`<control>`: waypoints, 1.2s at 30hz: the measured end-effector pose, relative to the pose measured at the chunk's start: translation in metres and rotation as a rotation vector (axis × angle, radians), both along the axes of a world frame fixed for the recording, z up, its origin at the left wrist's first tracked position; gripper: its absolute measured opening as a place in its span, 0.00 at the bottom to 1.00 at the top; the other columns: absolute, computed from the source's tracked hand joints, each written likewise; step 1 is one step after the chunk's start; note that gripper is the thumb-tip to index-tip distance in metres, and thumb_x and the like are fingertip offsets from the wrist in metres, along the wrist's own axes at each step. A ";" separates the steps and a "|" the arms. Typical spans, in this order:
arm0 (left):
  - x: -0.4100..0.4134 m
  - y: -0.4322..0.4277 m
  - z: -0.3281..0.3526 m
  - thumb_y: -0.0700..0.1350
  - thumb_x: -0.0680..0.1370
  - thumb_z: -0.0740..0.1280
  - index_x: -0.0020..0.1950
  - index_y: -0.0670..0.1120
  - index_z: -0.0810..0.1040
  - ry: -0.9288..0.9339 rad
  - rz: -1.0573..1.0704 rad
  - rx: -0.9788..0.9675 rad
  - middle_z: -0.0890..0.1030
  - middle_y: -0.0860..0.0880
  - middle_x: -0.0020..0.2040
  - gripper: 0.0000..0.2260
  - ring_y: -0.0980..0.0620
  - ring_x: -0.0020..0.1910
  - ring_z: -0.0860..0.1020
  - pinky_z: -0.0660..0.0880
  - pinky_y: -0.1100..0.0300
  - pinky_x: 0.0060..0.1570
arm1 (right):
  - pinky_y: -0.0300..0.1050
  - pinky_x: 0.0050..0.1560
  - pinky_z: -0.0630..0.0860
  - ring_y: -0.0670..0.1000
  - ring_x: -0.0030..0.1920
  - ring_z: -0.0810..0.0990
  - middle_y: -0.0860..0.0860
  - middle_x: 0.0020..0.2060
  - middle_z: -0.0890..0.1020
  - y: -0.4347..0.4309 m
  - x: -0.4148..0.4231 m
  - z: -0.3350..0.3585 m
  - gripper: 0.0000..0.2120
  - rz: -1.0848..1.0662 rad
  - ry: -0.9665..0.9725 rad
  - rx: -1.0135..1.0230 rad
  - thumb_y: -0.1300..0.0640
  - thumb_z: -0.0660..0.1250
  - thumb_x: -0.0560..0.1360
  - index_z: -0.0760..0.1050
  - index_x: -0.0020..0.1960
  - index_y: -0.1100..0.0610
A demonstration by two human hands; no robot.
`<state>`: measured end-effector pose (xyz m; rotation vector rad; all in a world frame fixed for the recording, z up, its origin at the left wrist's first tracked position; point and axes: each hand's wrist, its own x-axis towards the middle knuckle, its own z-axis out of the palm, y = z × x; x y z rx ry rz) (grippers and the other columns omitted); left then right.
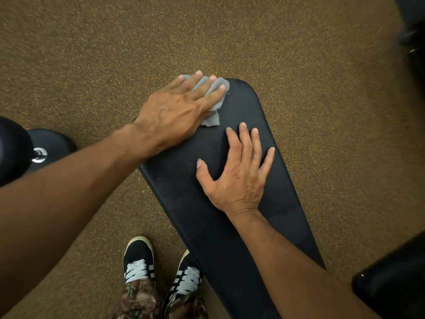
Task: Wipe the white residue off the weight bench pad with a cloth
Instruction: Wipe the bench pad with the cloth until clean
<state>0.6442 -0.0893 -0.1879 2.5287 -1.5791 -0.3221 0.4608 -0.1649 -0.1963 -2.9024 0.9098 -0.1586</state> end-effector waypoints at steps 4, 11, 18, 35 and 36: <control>-0.016 -0.040 -0.002 0.49 0.84 0.46 0.82 0.47 0.56 0.035 0.072 -0.009 0.58 0.43 0.82 0.25 0.35 0.80 0.55 0.53 0.43 0.78 | 0.70 0.74 0.53 0.58 0.79 0.58 0.54 0.77 0.65 0.000 0.000 -0.002 0.40 -0.003 -0.012 0.006 0.32 0.61 0.72 0.66 0.75 0.55; -0.006 -0.008 -0.006 0.44 0.83 0.51 0.81 0.47 0.61 -0.057 -0.123 -0.035 0.66 0.42 0.79 0.24 0.39 0.78 0.62 0.61 0.44 0.75 | 0.71 0.74 0.54 0.58 0.79 0.58 0.54 0.77 0.65 0.000 0.000 -0.001 0.40 -0.004 -0.024 0.014 0.32 0.62 0.71 0.67 0.74 0.56; -0.022 -0.048 -0.006 0.44 0.86 0.52 0.82 0.49 0.58 0.054 0.042 -0.051 0.59 0.44 0.82 0.23 0.38 0.81 0.54 0.51 0.44 0.78 | 0.71 0.74 0.53 0.58 0.79 0.59 0.54 0.77 0.66 -0.001 0.000 -0.001 0.39 -0.007 -0.038 0.033 0.33 0.63 0.70 0.69 0.73 0.56; 0.016 -0.035 0.004 0.49 0.87 0.47 0.82 0.54 0.58 0.061 -0.162 -0.057 0.61 0.47 0.81 0.22 0.45 0.80 0.59 0.65 0.46 0.74 | 0.71 0.74 0.52 0.59 0.79 0.59 0.55 0.76 0.66 -0.001 0.000 0.003 0.38 -0.002 -0.022 0.054 0.33 0.63 0.70 0.70 0.72 0.55; 0.018 -0.035 0.005 0.50 0.87 0.47 0.82 0.55 0.57 0.064 -0.136 -0.036 0.60 0.48 0.81 0.22 0.46 0.81 0.59 0.65 0.46 0.74 | 0.71 0.74 0.52 0.58 0.79 0.59 0.54 0.77 0.66 -0.001 0.001 0.003 0.38 -0.005 -0.020 0.054 0.33 0.63 0.70 0.70 0.72 0.55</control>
